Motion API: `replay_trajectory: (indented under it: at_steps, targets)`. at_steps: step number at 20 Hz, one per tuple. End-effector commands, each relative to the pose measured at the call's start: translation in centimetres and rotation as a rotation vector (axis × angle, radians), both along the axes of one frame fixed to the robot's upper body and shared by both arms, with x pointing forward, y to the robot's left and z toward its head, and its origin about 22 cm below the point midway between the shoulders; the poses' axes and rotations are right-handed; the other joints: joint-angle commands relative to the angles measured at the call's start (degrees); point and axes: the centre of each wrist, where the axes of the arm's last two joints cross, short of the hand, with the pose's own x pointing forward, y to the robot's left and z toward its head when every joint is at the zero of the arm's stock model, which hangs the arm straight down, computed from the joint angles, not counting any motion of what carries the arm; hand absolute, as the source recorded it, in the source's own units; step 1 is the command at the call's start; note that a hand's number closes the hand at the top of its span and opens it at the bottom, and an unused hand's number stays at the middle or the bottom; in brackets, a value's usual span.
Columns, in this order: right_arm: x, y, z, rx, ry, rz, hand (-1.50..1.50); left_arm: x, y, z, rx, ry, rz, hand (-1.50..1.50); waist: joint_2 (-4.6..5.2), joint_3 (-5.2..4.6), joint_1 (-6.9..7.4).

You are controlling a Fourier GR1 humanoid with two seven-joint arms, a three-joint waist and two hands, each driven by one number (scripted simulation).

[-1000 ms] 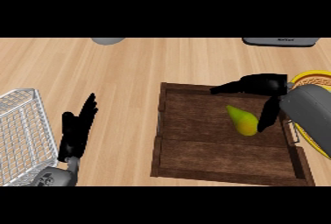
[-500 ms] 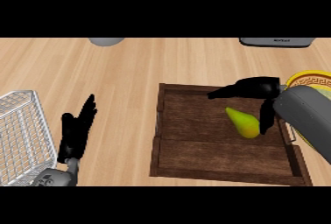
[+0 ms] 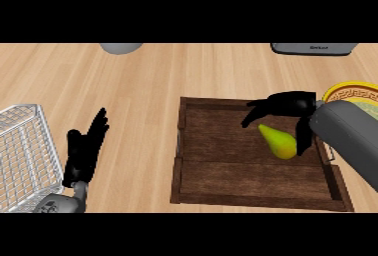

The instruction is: Pick the pear from the tray and place it in the plate

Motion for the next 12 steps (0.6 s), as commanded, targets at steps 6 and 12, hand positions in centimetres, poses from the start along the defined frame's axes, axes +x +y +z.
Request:
replay_trajectory:
  at_steps: [6,12]
  targets:
    - [-0.2,-0.6,-2.5,0.109,0.084,0.089,1.5,-0.2,-1.5,0.0,-0.017,-0.002,0.022,0.0,0.99,0.66,0.04]
    - [1.3,-1.5,-1.8,0.179,-0.036,-0.029,1.5,-0.2,0.1,0.2,-0.009,-0.005,0.021,0.0,0.99,0.64,-0.14]
